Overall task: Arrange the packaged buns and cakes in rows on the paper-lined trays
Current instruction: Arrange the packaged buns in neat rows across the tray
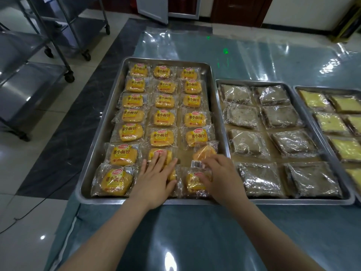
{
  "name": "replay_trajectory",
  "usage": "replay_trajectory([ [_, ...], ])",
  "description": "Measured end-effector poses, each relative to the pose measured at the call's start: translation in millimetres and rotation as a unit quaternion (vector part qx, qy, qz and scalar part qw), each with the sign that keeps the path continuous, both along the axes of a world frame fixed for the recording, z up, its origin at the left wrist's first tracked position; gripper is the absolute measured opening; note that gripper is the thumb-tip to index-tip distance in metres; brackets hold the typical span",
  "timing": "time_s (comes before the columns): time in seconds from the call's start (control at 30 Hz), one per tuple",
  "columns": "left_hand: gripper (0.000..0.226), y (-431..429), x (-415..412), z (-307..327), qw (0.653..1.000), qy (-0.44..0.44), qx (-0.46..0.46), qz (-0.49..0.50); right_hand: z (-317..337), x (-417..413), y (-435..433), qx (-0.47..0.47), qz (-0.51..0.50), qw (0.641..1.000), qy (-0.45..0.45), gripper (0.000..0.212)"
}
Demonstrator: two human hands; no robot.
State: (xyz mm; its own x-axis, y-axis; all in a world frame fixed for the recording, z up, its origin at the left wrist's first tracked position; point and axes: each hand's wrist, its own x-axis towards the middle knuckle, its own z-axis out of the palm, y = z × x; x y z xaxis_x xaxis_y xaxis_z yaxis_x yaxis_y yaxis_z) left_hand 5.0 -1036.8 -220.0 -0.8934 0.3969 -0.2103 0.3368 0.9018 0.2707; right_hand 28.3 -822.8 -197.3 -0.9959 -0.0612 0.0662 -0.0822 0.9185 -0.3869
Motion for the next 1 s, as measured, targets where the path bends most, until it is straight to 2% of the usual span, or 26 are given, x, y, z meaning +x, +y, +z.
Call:
replay_trajectory([
  [0.03,0.062,0.0,-0.2,0.4,1.0,-0.002,0.0,-0.001,1.3,-7.3,2.3,0.056,-0.009,0.998,0.038,0.04],
  [0.1,0.062,0.0,-0.2,0.3,1.0,0.005,0.0,0.0,5.4,-26.9,3.4,0.131,-0.008,0.99,0.049,0.048],
  [0.2,0.061,-0.5,0.9,-0.1,1.0,0.022,0.005,0.0,6.7,-52.1,-0.1,0.159,0.006,0.987,-0.025,0.055],
  [0.3,0.06,0.3,3.5,0.9,0.999,0.038,0.017,0.011,13.7,-61.7,4.2,0.163,-0.004,0.984,-0.078,0.048],
  [0.4,0.061,0.7,5.0,6.2,0.997,0.059,0.048,0.019,28.2,-59.4,11.7,0.006,-0.018,0.996,-0.09,0.028],
  [0.47,0.06,2.7,5.9,11.4,0.993,0.079,0.078,0.03,36.1,-52.4,10.0,-0.099,-0.028,0.992,-0.071,0.025],
  [0.57,0.06,13.5,8.1,26.0,0.985,0.092,0.134,0.057,44.3,-41.6,0.9,-0.233,-0.061,0.97,-0.046,0.027],
  [0.63,0.064,24.9,10.3,37.5,0.97,0.081,0.205,0.103,49.3,-37.4,-3.0,-0.327,-0.079,0.941,-0.033,0.026],
  [0.7,0.066,35.8,10.7,49.2,0.925,0.023,0.34,0.168,53.1,-35.5,-5.1,-0.466,-0.085,0.879,-0.048,0.028],
  [0.77,0.066,43.6,10.1,58.2,0.843,-0.049,0.482,0.234,52.8,-31.9,-6.2,-0.544,-0.08,0.83,-0.096,0.032],
  [0.83,0.059,47.6,7.9,64.4,0.792,-0.07,0.539,0.277,52.1,-28.4,-6.7,-0.592,-0.057,0.79,-0.151,0.034],
  [0.9,0.032,49.2,4.1,69.8,0.769,-0.087,0.562,0.292,53.1,-26.3,-5.5,-0.665,-0.038,0.721,-0.192,0.036],
  [0.93,0.02,50.0,3.6,71.6,0.748,-0.107,0.585,0.293,54.2,-25.7,-3.9,-0.683,-0.032,0.702,-0.198,0.034],
  [1.0,0.013,50.4,4.6,72.5,0.694,-0.153,0.638,0.298,55.9,-26.0,1.3,-0.67,-0.037,0.716,-0.191,0.026],
])
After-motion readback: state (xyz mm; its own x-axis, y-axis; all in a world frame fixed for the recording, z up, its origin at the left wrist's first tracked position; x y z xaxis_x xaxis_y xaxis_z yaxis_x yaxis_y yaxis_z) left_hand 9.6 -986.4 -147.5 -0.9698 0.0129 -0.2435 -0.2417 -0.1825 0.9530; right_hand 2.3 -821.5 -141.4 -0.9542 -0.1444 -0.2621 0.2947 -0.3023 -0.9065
